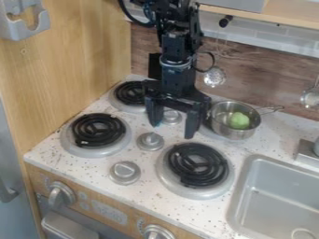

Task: Move the blue fork to the right bottom burner

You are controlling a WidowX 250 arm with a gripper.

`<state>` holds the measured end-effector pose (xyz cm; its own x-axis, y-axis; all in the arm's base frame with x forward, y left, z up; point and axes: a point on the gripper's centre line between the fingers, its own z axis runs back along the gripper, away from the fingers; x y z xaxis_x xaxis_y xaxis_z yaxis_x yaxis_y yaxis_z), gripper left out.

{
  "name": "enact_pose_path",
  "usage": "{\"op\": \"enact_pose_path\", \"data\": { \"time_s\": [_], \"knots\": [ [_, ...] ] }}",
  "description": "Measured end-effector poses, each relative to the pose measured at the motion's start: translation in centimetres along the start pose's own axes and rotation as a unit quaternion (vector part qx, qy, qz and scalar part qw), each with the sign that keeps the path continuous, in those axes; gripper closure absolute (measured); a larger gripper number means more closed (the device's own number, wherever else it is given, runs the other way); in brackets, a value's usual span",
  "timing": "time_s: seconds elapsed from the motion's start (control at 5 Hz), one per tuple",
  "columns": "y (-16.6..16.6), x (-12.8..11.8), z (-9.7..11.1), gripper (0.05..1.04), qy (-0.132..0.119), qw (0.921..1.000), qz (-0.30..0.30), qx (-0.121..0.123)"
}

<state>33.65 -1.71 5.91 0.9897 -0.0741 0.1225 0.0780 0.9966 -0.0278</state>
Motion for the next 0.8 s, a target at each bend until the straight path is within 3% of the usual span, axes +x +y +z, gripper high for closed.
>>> {"op": "enact_pose_path", "data": {
  "time_s": [0.4, 0.8],
  "knots": [
    [0.3, 0.4, -2.5, 0.085, 0.029, 0.9996, -0.006, 0.005],
    [3.8, 3.4, -3.2, 0.085, 0.031, 0.9986, 0.037, 0.021]
  ]
}}
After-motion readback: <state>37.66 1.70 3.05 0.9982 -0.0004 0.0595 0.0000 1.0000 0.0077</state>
